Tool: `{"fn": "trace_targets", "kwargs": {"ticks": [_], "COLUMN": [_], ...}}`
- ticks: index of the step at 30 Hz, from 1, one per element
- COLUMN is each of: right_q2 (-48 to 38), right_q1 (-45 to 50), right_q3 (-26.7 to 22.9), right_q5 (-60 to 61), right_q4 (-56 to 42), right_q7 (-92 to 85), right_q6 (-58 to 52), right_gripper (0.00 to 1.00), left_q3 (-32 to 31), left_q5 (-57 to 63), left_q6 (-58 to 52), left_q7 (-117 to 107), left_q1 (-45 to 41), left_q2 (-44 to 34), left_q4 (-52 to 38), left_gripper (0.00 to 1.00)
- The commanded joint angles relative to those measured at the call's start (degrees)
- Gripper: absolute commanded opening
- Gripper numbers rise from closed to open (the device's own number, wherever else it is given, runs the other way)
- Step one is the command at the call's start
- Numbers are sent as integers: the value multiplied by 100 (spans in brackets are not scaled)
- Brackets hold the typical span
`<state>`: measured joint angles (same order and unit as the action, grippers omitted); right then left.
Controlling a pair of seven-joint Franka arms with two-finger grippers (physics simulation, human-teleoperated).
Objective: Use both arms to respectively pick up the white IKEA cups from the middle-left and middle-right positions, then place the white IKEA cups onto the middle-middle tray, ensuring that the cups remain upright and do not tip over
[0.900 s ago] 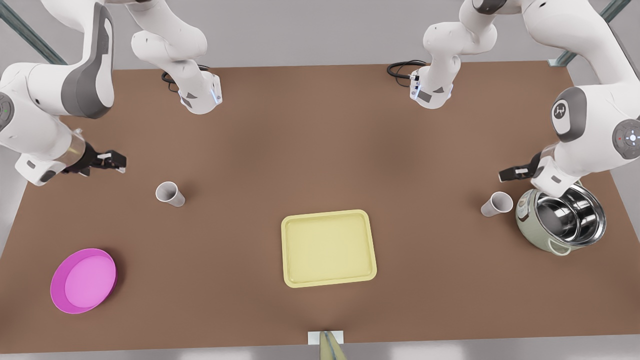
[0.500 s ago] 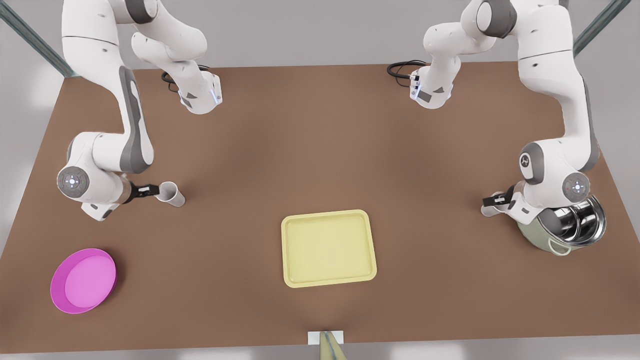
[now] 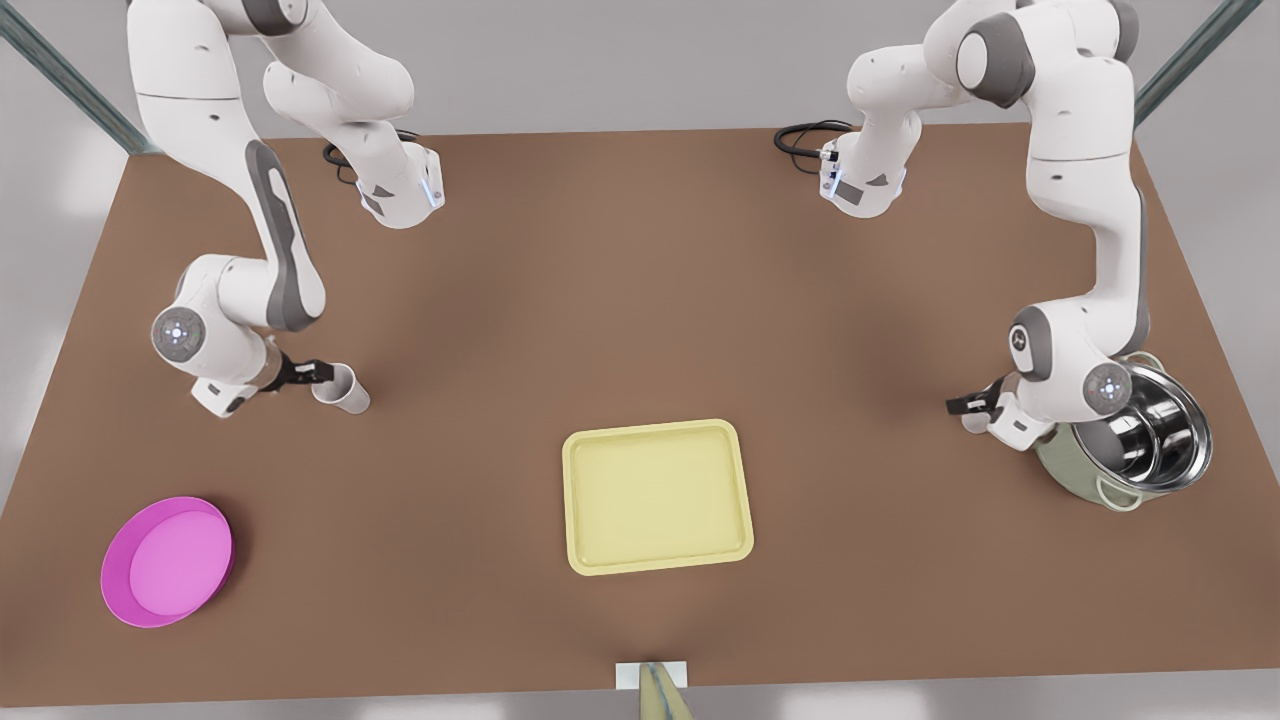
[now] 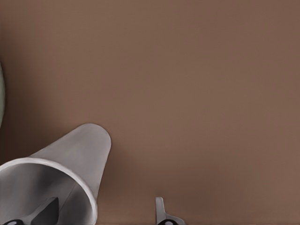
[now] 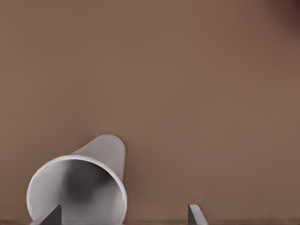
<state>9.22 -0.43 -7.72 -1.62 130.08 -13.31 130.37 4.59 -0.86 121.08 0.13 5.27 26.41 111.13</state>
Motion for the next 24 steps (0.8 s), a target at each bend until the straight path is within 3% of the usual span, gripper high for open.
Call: {"fn": "trace_targets", "kwargs": {"ticks": [1,2,4,6,13,14,15,16,18,20,24], "right_q2": [10,1,71,185,423,440,441,432,423,423,493], "right_q1": [-1,-1,-1,-1,-53,-53,-53,-53,-44,8,140], "right_q3": [-1,-1,-1,-1,-1,-1,-1,-1,8,25,60], "right_q5": [4,12,4,4,-5,-5,-5,-5,-5,-5,-5], "right_q4": [149,316,422,474,527,527,527,518,457,404,88], "right_q7": [-172,-172,-172,-180,-303,-356,-374,-374,-365,-356,-339], "right_q6": [717,919,1148,1376,1728,1728,1728,1728,1711,1675,1404], "right_gripper": [100,100,100,100,97,84,67,56,44,23,21], "left_q3": [-2,-2,-2,-2,-98,-353,-494,-494,-494,-494,-520], "left_q5": [7,7,7,16,42,42,60,261,631,649,605], "left_q6": [100,100,100,100,56,56,39,39,-874,-1702,-1693], "left_q7": [110,110,110,110,110,-267,-943,-1735,-3027,-4178,-5339], "left_q1": [18,18,18,26,18,-79,-614,-1116,-2029,-2715,-3313], "left_q2": [31,39,66,110,22,-22,74,136,672,1349,1946], "left_q4": [5,-3,-3,-30,-364,-460,-776,-1075,-2305,-3598,-4590], "left_gripper": [93,64,36,28,21,21,21,21,21,21,21]}}
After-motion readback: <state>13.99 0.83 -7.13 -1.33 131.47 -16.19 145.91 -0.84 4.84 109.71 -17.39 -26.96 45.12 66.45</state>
